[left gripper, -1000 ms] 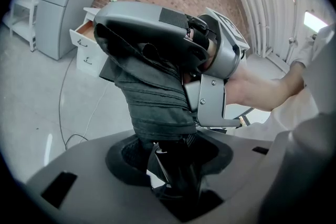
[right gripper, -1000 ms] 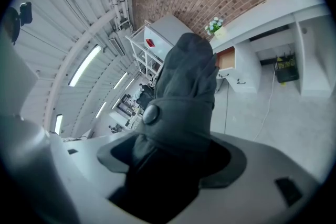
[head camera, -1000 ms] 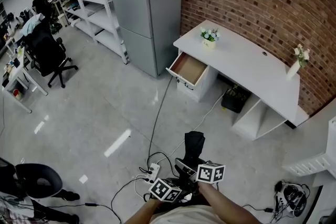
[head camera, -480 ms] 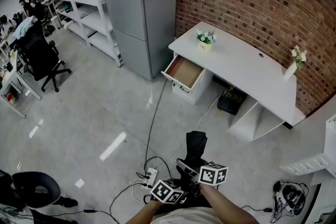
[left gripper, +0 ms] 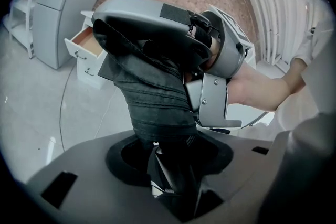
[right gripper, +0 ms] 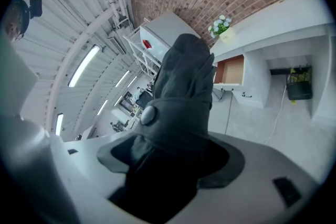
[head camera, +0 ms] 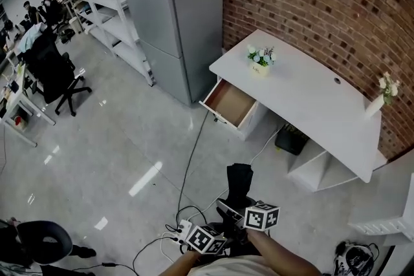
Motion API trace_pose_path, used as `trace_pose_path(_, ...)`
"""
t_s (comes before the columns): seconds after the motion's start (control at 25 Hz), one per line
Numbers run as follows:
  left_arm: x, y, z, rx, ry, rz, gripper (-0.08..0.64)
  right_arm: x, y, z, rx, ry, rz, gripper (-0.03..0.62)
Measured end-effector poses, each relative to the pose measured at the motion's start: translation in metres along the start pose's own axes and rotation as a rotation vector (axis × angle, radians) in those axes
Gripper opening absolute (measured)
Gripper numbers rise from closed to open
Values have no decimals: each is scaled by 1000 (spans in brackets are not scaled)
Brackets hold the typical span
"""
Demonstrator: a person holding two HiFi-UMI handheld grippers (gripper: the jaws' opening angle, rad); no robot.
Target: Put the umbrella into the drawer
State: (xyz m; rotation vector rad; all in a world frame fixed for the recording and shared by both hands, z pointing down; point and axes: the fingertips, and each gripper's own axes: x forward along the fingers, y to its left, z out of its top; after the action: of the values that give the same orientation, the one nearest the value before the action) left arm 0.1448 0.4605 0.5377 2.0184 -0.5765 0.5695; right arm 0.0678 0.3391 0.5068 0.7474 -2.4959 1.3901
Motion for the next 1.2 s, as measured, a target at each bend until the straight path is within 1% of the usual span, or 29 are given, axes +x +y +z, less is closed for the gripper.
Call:
trace_pose_path(0.16,22,18,43,-25,19,1,206,9,-32,42,21,13,8,342)
trace_pose_path(0.44,70,38,122,-57,55,16,206,7,-96,113,52,24,19,342)
trace_pose_path(0.6,92,46,160,-64,65,41,206,5,-123,146,73,26,45,342)
trace_pose_path(0.68,99,50,172,-65,74,57,206,5,-132,159,81,22,58,342)
trace_pose_path(0.84,103,53,184,-55,97,78,206,3,-138,173,88,5,70,342)
trace_pose_path(1.2,97,63,217,-25,59,113,206,12,-131,207,38,-10,93,342)
